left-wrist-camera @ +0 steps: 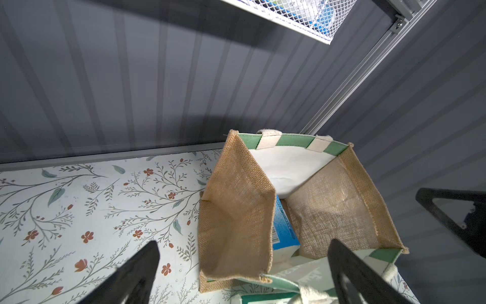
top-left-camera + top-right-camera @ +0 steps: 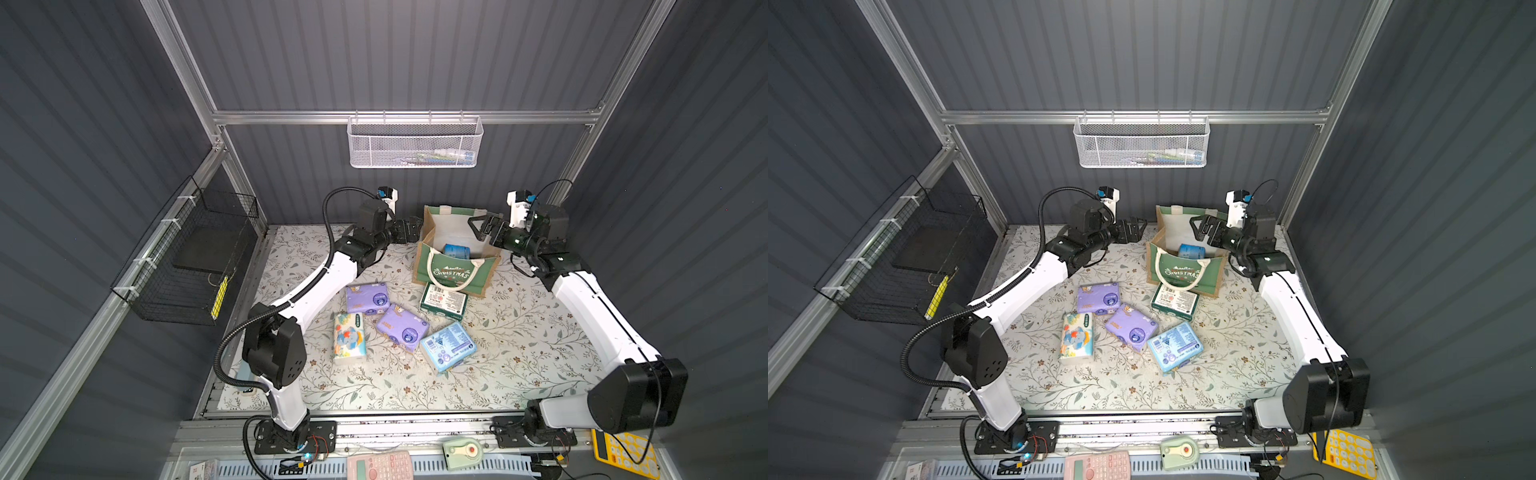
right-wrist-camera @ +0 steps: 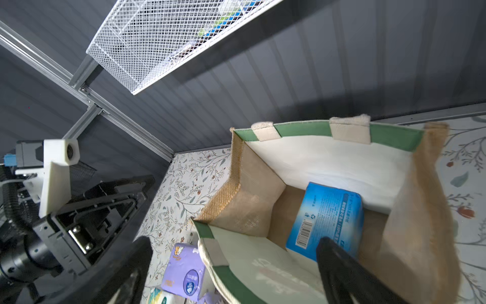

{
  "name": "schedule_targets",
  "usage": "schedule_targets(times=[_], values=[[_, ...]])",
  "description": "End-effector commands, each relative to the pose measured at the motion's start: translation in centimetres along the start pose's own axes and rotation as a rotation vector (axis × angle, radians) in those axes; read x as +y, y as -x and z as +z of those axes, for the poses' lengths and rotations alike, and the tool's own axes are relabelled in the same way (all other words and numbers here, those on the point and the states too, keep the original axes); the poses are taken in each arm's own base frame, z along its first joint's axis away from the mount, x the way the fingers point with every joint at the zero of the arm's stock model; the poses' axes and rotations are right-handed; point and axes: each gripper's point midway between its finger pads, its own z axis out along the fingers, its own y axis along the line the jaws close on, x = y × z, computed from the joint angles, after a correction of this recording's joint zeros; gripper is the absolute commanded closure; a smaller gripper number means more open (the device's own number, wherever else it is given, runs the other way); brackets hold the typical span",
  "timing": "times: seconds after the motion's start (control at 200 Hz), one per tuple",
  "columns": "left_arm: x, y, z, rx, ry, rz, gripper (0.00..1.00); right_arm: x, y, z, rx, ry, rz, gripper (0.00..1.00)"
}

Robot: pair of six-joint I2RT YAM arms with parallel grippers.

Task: Put tissues into the canvas bag
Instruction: Place the pack of facial tissues in the canvas bag, then pick up the pack of facial tissues from the center of the board.

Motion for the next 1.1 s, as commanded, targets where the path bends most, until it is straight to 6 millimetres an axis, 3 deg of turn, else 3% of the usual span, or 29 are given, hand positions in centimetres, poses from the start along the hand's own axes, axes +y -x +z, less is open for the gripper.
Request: schedule_targets(times=[0.0, 0.12, 0.165, 0.175, 0.21, 0.51, 0.746, 0.866, 0.966, 1.096], values=[[-0.9, 0.1, -1.5, -0.030, 0.028, 0.060, 0.00, -0.2, -0.4, -1.6, -0.036, -0.022, -0.040, 0.01], [-1.8, -2.4, -2.5, -0.014, 0.042, 0.074, 0.00, -0.8, -2.5, -3.7, -0.041, -0.058, 0.000, 0.01], [-2.4, -3.5, -2.9, -0.006, 0.042, 0.080, 0.00, -2.0, -3.7, -4.4, -0.050, -0.108, 0.034, 0.01], [-2.0, -4.9, -2.7, 0.022, 0.051, 0.083, 0.00, -2.0, -3.8, -4.8, -0.057, -0.111, 0.039, 0.01], [-2.2, -6.7, -2.8, 0.053, 0.053, 0.090, 0.00, -2.2, -4.7, -5.6, -0.064, -0.121, 0.058, 0.01], [-6.6, -17.8, -2.8, 0.310, -0.045, 0.165, 0.00, -6.0, -14.5, -10.2, 0.016, -0.250, 0.234, 0.03], [-9.7, -25.7, -2.8, 0.558, -0.178, 0.171, 0.00, -7.6, -23.1, -10.9, 0.175, -0.254, 0.447, 0.11], [-11.2, -29.6, -3.5, 0.687, -0.246, 0.174, 0.00, -7.2, -26.7, -10.6, 0.258, -0.208, 0.551, 0.17], [-11.5, -31.9, -3.8, 0.769, -0.258, 0.175, 0.01, -7.0, -28.9, -10.4, 0.303, -0.198, 0.589, 0.20], [-11.5, -33.3, -4.0, 0.824, -0.261, 0.160, 0.02, -6.1, -30.5, -10.1, 0.341, -0.177, 0.604, 0.21]])
